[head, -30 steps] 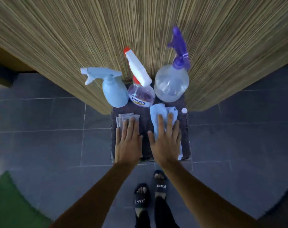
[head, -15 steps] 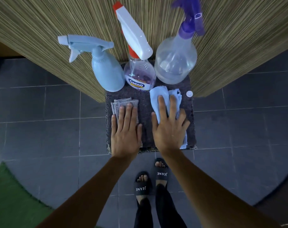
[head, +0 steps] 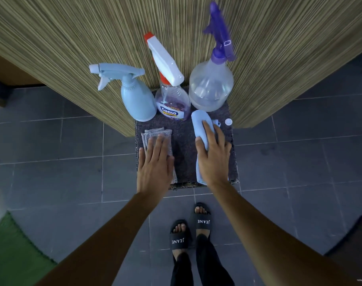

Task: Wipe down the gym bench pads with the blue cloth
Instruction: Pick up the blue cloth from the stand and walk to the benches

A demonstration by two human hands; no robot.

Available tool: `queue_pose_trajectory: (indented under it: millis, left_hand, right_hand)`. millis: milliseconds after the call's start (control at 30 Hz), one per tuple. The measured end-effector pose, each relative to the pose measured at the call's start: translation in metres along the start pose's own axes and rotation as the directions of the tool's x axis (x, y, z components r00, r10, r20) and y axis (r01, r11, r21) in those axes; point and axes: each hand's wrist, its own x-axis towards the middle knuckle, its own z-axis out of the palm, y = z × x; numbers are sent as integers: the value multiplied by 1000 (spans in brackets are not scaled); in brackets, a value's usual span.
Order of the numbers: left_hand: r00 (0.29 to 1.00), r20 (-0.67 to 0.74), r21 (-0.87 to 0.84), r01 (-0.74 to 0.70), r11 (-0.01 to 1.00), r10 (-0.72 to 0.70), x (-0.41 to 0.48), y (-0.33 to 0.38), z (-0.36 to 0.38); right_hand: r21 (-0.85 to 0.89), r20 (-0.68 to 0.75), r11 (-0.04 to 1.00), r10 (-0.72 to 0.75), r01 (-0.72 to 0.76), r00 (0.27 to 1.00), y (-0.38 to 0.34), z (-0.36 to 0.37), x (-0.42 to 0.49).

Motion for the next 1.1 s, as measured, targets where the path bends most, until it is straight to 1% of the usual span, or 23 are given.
queue_pose_trajectory:
  millis: [100,200,267,400,467,533,600,700,800,867,967,1033,1100]
  left_hand:
    - [1000,10,-7,-13,1000,13,-5,9,-23]
    - [998,-10,-18,-67,998,67,-8,29,-55]
    - [993,-30,-28,-113,993,112,-10,47,-78]
    - [974,-33,-36,-224,974,223,-10,95,-122]
    - [954,-33,-28,-298,954,297,-10,124,-141]
    - [930,-37,-8,-365,931,365,-11,160,-160]
    - [898,-25,5,-439,899,439,-14,200,-175]
    - [845,19,7,-535,845,535,-19,269,-187]
    - [781,87,24,-622,783,618,-29,350,-188]
    - [732,125,26,-677,735,670,-35,409,-182]
    - [647,134,18,-759,651,751,-53,506,-170]
    - [592,149,13,-802,597,792,-68,572,-161]
    - [536,147,-8,-840,543,831,-85,637,-152]
  right_hand:
    - [271,67,958,75,-91,995,-12,-25,-8]
    - [429,89,890,129,-155,988,-24,-60,-23]
    - [524,77,836,148,-166,986,-29,-84,-31]
    - [623,67,755,213,-208,975,-37,-154,-51]
    - [671,28,712,255,-207,967,-37,-194,-64]
    - [703,-62,696,270,-150,961,-33,-234,-75]
    - [713,-166,696,288,-87,943,-21,-268,-84]
    - [729,-222,678,358,-90,907,1,-325,-99]
    - [743,-307,668,391,-39,868,38,-386,-114]
    - [752,-332,656,460,-63,823,67,-429,-123]
    - [741,-426,671,471,0,772,124,-488,-141]
    - [750,-460,661,538,-15,706,164,-528,-151]
    - [727,-514,687,548,-3,660,207,-570,-162]
